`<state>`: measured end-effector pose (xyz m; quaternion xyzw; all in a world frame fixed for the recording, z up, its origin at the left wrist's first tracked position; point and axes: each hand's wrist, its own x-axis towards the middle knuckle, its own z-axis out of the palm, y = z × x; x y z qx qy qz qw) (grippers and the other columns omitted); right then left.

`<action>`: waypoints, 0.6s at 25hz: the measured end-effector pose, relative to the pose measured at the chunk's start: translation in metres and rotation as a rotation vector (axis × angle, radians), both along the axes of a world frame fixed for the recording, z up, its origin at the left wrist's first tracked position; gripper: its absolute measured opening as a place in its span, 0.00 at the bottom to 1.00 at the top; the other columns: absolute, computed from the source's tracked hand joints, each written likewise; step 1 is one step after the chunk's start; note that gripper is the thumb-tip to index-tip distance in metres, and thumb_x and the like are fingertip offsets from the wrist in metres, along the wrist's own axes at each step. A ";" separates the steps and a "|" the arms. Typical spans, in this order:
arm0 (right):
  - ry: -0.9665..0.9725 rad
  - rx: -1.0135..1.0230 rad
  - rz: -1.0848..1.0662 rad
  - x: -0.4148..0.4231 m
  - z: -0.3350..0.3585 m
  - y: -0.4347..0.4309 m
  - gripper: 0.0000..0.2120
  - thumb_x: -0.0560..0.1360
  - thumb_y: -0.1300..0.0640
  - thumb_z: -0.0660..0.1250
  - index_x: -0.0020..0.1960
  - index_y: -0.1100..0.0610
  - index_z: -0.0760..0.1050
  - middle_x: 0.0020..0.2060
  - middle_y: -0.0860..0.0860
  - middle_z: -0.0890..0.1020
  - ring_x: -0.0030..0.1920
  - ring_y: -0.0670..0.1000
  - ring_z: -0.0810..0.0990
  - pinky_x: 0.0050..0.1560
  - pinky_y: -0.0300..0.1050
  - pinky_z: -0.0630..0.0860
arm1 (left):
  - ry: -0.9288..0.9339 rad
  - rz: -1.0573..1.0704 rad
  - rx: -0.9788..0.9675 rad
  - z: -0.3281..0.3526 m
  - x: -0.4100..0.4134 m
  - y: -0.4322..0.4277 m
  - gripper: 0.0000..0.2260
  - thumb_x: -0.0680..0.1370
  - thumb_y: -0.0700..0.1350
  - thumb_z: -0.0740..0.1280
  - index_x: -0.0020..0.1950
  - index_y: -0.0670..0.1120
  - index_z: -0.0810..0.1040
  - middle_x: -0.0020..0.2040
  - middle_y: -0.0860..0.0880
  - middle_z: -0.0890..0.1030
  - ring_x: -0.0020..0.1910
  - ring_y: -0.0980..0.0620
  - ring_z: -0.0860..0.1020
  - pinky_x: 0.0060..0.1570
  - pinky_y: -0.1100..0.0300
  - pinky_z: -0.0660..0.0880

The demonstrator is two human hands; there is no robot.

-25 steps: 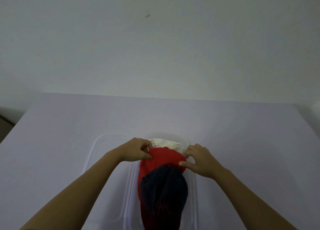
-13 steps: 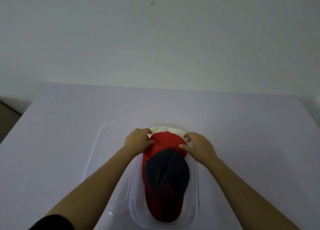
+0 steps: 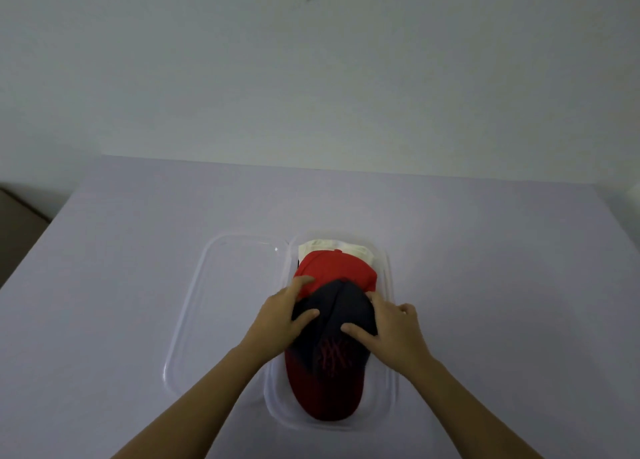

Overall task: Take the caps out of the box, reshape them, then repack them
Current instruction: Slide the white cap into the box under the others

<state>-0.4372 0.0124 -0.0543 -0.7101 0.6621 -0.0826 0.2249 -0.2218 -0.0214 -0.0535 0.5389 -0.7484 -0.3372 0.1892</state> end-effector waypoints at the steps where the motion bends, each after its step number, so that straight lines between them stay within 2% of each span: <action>1: 0.058 -0.015 -0.012 0.003 0.000 0.002 0.41 0.67 0.24 0.47 0.71 0.48 0.59 0.57 0.45 0.78 0.55 0.47 0.78 0.62 0.51 0.65 | -0.088 0.019 -0.046 -0.002 -0.006 0.000 0.24 0.78 0.49 0.63 0.73 0.53 0.62 0.52 0.49 0.74 0.44 0.57 0.71 0.48 0.66 0.68; 3: 0.169 -0.139 -0.019 0.010 -0.010 0.010 0.36 0.72 0.29 0.44 0.75 0.46 0.52 0.60 0.50 0.77 0.57 0.51 0.78 0.62 0.55 0.68 | -0.276 0.031 -0.084 -0.009 -0.015 0.002 0.24 0.80 0.47 0.58 0.76 0.55 0.56 0.57 0.45 0.71 0.48 0.52 0.70 0.51 0.62 0.71; 5: 0.160 -0.195 -0.030 0.018 -0.014 0.016 0.30 0.77 0.35 0.40 0.76 0.44 0.47 0.68 0.56 0.72 0.64 0.55 0.75 0.64 0.59 0.68 | -0.391 0.039 -0.154 -0.017 -0.023 0.009 0.23 0.81 0.46 0.56 0.76 0.51 0.57 0.61 0.43 0.72 0.53 0.46 0.72 0.52 0.56 0.75; 7: 0.087 -0.138 -0.028 0.024 -0.017 0.021 0.27 0.76 0.35 0.35 0.73 0.39 0.35 0.77 0.52 0.50 0.76 0.53 0.55 0.72 0.57 0.53 | -0.368 0.045 -0.286 -0.019 -0.022 0.014 0.22 0.78 0.46 0.56 0.73 0.45 0.65 0.63 0.40 0.74 0.54 0.42 0.74 0.51 0.51 0.78; 8: 0.049 -0.098 -0.039 0.025 -0.018 0.023 0.27 0.75 0.34 0.33 0.72 0.38 0.32 0.76 0.49 0.40 0.77 0.50 0.44 0.74 0.54 0.45 | -0.296 0.089 -0.330 -0.017 -0.016 0.013 0.22 0.77 0.46 0.55 0.70 0.43 0.69 0.64 0.39 0.74 0.56 0.40 0.74 0.54 0.49 0.77; 9: 0.025 -0.098 -0.064 0.026 -0.019 0.024 0.28 0.73 0.33 0.32 0.71 0.37 0.32 0.75 0.48 0.36 0.76 0.49 0.38 0.73 0.52 0.39 | -0.180 0.193 -0.311 -0.012 -0.008 0.008 0.21 0.77 0.46 0.55 0.69 0.41 0.70 0.65 0.39 0.73 0.60 0.40 0.72 0.59 0.48 0.74; 11: 0.014 -0.135 -0.135 0.027 -0.019 0.025 0.33 0.72 0.31 0.35 0.74 0.41 0.37 0.74 0.51 0.35 0.74 0.50 0.34 0.72 0.49 0.37 | -0.015 0.508 -0.131 -0.008 0.022 -0.003 0.21 0.79 0.44 0.58 0.70 0.39 0.68 0.69 0.38 0.67 0.67 0.40 0.66 0.67 0.49 0.65; 12: -0.005 -0.122 -0.173 0.028 -0.019 0.025 0.37 0.71 0.29 0.36 0.75 0.45 0.37 0.74 0.52 0.35 0.74 0.50 0.34 0.72 0.48 0.39 | -0.032 0.667 -0.042 -0.011 0.043 -0.009 0.23 0.79 0.44 0.60 0.72 0.37 0.64 0.71 0.37 0.65 0.69 0.38 0.63 0.69 0.48 0.62; 14: -0.045 -0.089 -0.221 0.029 -0.021 0.025 0.47 0.67 0.25 0.37 0.76 0.54 0.36 0.74 0.53 0.35 0.74 0.50 0.36 0.75 0.47 0.43 | -0.207 0.867 0.146 -0.025 0.088 -0.010 0.33 0.78 0.51 0.63 0.74 0.33 0.55 0.72 0.34 0.61 0.70 0.34 0.60 0.69 0.43 0.60; 15: -0.069 -0.072 -0.240 0.029 -0.022 0.024 0.51 0.65 0.23 0.38 0.76 0.57 0.36 0.75 0.53 0.37 0.75 0.50 0.38 0.75 0.46 0.45 | -0.310 0.891 0.247 -0.032 0.104 -0.006 0.38 0.76 0.56 0.64 0.74 0.32 0.52 0.72 0.33 0.60 0.70 0.33 0.60 0.68 0.42 0.61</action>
